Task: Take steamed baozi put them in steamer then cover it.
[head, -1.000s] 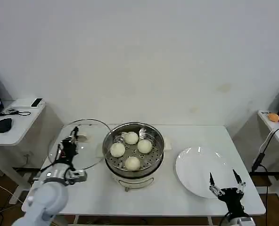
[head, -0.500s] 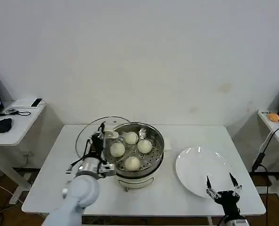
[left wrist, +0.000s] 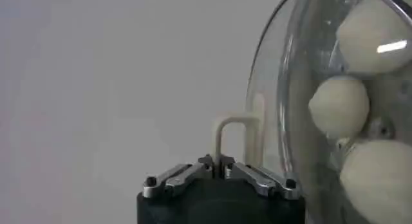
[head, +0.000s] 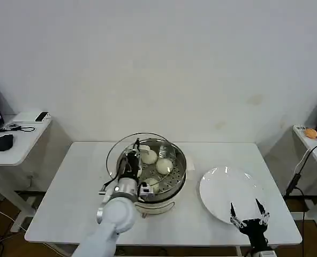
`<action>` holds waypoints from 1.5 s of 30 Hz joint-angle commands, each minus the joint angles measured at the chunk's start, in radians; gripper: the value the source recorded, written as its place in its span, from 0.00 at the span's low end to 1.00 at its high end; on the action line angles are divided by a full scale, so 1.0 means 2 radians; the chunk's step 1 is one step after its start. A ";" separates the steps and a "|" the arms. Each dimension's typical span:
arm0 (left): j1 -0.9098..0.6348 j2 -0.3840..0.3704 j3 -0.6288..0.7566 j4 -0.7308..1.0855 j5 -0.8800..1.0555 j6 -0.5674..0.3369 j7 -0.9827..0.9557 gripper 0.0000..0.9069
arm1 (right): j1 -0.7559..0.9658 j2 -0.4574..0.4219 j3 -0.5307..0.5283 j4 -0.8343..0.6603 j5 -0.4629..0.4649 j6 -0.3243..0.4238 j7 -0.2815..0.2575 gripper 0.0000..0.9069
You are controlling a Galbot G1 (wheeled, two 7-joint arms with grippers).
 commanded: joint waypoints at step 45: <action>-0.005 -0.026 0.027 0.037 0.017 -0.011 0.004 1.00 | 0.003 0.002 -0.010 -0.015 -0.009 0.003 -0.002 1.00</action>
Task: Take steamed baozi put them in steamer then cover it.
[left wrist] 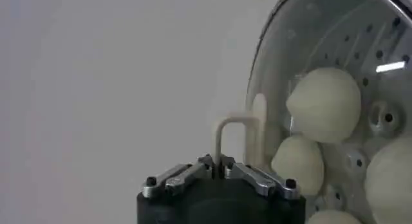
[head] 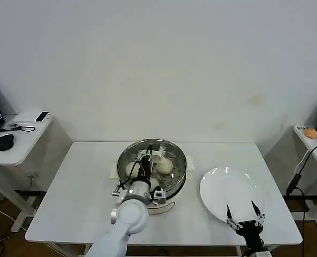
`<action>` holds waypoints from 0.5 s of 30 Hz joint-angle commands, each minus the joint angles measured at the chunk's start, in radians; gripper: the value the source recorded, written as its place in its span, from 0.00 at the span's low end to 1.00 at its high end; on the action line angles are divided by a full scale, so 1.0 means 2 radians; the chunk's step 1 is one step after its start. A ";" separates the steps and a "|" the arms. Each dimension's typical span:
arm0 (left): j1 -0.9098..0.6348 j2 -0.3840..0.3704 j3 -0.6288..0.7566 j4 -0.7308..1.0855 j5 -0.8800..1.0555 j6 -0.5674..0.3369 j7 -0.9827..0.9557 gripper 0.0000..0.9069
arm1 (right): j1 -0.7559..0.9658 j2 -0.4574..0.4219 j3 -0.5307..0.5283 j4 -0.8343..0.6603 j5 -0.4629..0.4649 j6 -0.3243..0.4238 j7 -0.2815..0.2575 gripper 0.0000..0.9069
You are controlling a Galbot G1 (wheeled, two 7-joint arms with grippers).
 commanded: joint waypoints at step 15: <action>0.064 0.043 -0.015 -0.108 -0.038 -0.001 0.001 1.00 | 0.000 0.001 -0.006 -0.005 -0.005 0.001 0.001 1.00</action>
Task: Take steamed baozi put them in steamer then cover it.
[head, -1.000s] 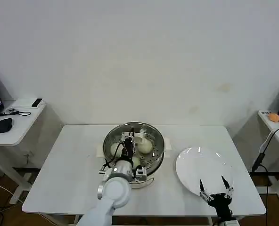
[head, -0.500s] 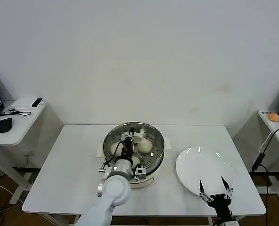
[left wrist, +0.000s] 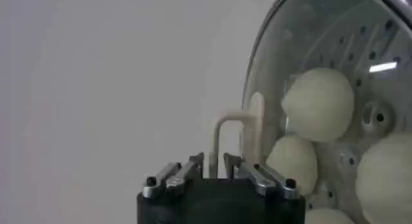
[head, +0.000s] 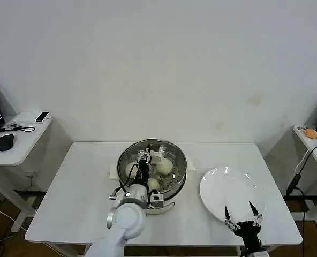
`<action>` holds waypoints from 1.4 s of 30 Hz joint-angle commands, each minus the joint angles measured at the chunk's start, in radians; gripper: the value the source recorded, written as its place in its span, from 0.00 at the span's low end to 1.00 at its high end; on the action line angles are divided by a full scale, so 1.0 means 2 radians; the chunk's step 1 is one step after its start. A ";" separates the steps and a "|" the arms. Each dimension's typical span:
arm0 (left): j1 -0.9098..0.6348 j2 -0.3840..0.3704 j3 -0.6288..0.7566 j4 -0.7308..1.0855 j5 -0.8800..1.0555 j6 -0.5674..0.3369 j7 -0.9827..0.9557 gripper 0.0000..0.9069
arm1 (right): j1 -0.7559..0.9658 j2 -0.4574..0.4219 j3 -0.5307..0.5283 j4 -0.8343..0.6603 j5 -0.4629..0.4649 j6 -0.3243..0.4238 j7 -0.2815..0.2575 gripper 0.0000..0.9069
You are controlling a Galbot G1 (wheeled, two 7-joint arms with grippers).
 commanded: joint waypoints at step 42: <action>0.395 -0.019 -0.320 -0.096 -0.807 -0.307 -0.266 1.00 | -0.044 -0.086 -0.073 0.055 0.130 -0.025 -0.001 1.00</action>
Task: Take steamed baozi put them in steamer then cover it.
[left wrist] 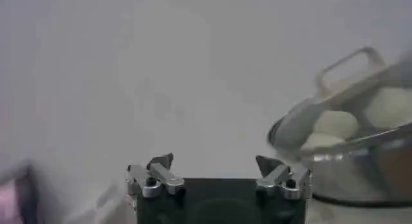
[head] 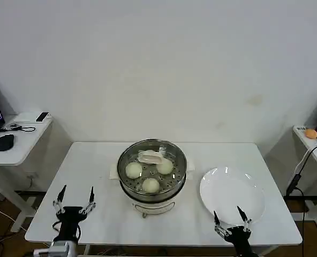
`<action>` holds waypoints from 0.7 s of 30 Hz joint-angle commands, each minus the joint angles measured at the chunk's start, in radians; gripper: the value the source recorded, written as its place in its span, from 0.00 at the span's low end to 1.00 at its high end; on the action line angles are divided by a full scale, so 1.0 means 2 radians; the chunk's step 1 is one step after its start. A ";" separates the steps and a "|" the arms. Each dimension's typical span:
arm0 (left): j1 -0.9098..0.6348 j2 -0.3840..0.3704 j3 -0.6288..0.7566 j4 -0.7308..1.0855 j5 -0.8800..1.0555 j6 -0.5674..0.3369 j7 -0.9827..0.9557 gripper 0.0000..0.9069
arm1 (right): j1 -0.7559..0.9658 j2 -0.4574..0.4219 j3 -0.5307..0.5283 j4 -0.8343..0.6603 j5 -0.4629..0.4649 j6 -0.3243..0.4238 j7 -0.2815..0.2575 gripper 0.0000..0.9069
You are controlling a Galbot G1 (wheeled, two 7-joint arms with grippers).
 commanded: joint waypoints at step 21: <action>0.063 -0.048 -0.016 0.004 -0.024 -0.019 0.018 1.00 | 0.011 -0.019 -0.049 0.021 0.003 -0.038 0.011 1.00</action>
